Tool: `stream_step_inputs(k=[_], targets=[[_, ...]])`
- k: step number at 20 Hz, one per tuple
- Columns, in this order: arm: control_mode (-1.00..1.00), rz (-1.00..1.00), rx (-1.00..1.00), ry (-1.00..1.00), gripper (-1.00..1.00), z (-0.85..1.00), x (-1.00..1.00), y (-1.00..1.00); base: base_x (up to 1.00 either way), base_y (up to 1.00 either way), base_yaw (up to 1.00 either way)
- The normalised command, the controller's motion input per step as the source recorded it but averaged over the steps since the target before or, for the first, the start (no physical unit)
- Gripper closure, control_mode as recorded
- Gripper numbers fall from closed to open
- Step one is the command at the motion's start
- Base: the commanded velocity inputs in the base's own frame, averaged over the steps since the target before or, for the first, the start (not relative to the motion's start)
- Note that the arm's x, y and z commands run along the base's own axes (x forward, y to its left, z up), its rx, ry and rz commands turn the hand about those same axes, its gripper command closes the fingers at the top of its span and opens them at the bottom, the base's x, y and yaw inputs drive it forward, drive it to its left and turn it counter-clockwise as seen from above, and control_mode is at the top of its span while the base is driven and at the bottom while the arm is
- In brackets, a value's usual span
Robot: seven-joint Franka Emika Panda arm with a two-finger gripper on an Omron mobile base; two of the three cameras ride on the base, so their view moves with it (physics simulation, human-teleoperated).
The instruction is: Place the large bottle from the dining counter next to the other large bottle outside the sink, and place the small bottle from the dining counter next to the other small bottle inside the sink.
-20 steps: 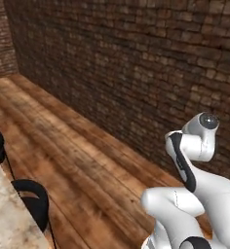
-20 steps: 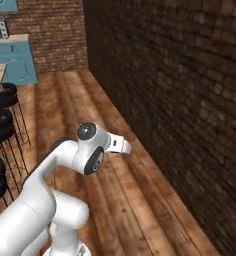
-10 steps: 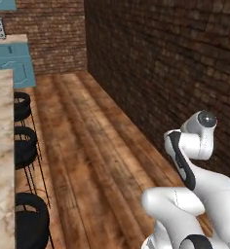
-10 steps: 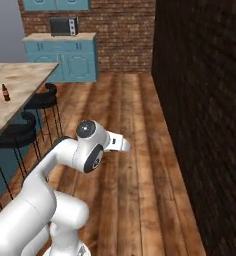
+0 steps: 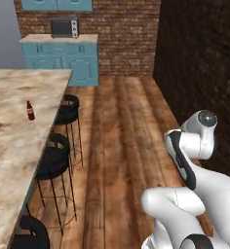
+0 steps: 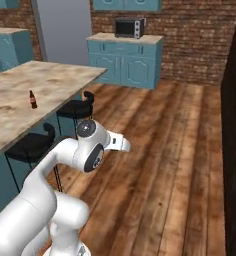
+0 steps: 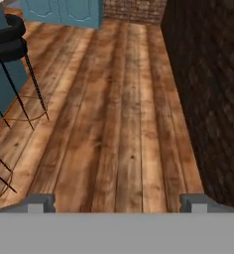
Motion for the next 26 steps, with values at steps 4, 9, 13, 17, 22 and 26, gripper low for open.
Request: stream_step_inputs(k=[4,9,13,17,22,26], targets=[[1.0,0.0,0.0,0.0,-1.0,0.0,0.0,0.0,1.0,-0.58,0.6],[1.0,0.0,0.0,0.0,-1.0,0.0,0.0,0.0,1.0,-0.57,0.63],[1.0,0.0,0.0,0.0,-1.0,0.0,0.0,0.0,0.79,-0.67,0.64],[1.0,0.0,0.0,0.0,-1.0,0.0,0.0,0.0,0.62,-0.68,0.65],[1.0,0.0,0.0,0.0,-1.0,0.0,0.0,0.0,0.6,-0.44,0.66],[1.0,0.0,0.0,0.0,-1.0,0.0,0.0,0.0,0.42,-0.15,0.69]])
